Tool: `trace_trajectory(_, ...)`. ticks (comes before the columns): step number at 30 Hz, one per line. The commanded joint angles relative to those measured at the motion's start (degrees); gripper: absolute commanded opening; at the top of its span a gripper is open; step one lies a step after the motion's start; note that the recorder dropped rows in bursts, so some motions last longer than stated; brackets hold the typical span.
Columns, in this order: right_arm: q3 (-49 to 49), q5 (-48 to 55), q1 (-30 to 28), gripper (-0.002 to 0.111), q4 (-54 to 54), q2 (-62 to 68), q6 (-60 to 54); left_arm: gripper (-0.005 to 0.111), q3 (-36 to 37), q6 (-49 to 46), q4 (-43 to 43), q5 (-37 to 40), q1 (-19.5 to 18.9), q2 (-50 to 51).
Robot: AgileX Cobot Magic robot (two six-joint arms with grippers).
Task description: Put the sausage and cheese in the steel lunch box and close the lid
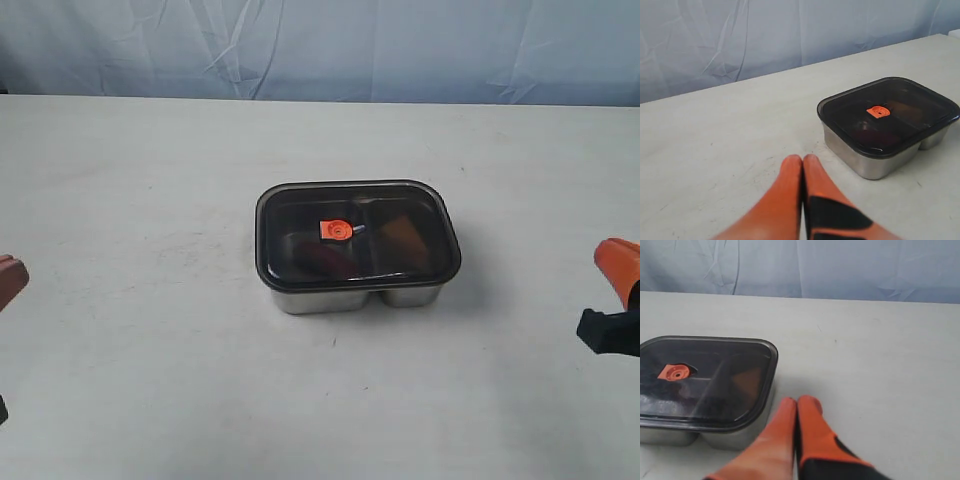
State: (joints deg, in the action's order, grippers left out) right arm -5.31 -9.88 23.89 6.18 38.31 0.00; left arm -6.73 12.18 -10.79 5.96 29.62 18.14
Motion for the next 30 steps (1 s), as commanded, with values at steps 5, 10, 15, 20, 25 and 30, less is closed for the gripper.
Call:
trace_trajectory(5, 0.5, -2.6, 0.1, -0.001, 1.4, 0.2, 0.0, 0.0, 0.5, 1.1, 2.8, -2.3, 0.1, 0.1)
trace_trajectory(10, 0.5, -2.5, 1.4, -0.001, 2.3, -1.9, 0.0, 0.0, 0.5, 1.1, 2.8, -2.3, 0.1, 0.1)
trace_trajectory(15, 0.5, -2.5, -0.4, -0.001, 3.0, -7.8, 0.0, 0.0, 0.5, 1.1, 2.8, -2.1, -3.8, -4.1)
trace_trajectory(20, 0.5, -2.5, -2.2, -0.001, 3.3, -15.6, 0.0, 0.0, 0.5, 1.1, 2.8, -2.1, -14.1, -11.2)
trace_trajectory(25, 2.8, -3.4, -4.6, -0.001, 3.3, -28.0, 0.0, 0.0, 0.5, 1.1, 2.8, -2.1, -19.3, -18.1)
trace_trajectory(30, 5.3, -1.0, -8.5, -0.001, 4.6, -38.2, 0.0, 0.0, 0.5, 1.1, 2.6, -2.7, -19.8, -18.1)
